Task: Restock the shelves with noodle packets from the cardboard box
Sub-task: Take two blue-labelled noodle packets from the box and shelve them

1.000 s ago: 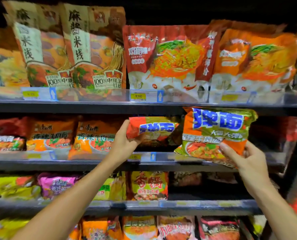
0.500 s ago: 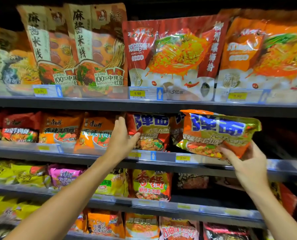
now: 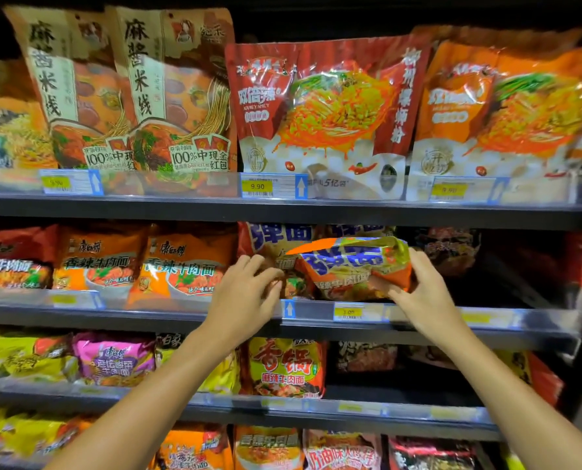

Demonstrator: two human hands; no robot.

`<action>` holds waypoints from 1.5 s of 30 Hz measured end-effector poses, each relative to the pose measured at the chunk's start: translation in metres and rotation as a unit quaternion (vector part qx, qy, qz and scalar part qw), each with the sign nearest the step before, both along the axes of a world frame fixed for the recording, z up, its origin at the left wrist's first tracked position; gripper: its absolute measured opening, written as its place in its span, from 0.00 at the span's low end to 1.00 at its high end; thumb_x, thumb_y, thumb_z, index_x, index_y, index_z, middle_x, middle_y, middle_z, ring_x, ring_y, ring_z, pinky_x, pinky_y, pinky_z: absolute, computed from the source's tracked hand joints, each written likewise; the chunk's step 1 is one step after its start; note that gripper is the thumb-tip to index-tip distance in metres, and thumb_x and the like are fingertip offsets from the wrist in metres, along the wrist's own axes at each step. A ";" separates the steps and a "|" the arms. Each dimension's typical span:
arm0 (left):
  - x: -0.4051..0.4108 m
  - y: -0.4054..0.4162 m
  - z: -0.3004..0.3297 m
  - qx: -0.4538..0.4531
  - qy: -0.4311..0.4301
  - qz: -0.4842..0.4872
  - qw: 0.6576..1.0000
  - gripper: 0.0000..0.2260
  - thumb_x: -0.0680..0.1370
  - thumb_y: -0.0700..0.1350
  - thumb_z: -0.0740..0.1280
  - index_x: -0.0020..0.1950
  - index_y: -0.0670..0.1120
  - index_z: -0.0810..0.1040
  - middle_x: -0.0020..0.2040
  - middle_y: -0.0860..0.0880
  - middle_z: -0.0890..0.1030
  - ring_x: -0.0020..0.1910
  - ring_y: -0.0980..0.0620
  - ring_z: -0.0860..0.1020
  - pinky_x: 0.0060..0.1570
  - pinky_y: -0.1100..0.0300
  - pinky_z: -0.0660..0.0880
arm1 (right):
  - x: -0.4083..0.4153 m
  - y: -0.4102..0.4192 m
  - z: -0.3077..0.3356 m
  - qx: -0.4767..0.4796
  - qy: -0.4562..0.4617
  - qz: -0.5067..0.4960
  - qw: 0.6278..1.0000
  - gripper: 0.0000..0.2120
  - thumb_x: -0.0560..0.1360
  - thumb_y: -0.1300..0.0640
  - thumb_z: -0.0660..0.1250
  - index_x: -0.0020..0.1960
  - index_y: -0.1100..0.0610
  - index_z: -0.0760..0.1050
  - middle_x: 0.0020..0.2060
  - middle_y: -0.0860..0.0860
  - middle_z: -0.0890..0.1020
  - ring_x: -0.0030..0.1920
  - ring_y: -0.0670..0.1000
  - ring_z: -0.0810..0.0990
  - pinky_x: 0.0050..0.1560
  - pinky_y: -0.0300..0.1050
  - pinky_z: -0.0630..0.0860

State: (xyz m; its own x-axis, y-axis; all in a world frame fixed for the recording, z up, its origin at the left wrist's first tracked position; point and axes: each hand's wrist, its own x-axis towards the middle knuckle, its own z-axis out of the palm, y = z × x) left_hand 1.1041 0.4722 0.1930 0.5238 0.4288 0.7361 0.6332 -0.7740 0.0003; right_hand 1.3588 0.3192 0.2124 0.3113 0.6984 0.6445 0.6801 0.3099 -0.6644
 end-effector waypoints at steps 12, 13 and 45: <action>0.003 -0.023 0.007 -0.120 0.168 0.046 0.977 0.28 0.80 0.67 0.44 0.78 0.60 0.60 0.67 0.48 0.67 0.69 0.49 0.62 0.61 0.53 0.70 | 0.024 0.036 0.024 -0.265 -0.019 -0.237 0.935 0.23 0.77 0.50 0.69 0.30 0.60 0.66 0.26 0.55 0.70 0.30 0.55 0.70 0.35 0.48 0.66; 0.003 -0.022 0.007 -0.117 0.169 0.049 0.978 0.29 0.80 0.67 0.43 0.78 0.60 0.60 0.67 0.48 0.66 0.69 0.49 0.62 0.61 0.53 0.70 | 0.021 0.036 0.026 -0.267 -0.032 -0.248 0.931 0.21 0.77 0.50 0.69 0.33 0.62 0.69 0.29 0.57 0.74 0.33 0.57 0.73 0.37 0.48 0.69; -0.025 -0.018 0.004 -0.106 0.140 0.013 0.984 0.32 0.78 0.68 0.44 0.78 0.58 0.62 0.76 0.49 0.64 0.74 0.46 0.58 0.72 0.50 0.60 | -0.021 0.024 0.025 -0.234 -0.329 -0.230 0.885 0.28 0.79 0.35 0.58 0.69 0.54 0.73 0.52 0.54 0.80 0.56 0.60 0.77 0.55 0.55 0.73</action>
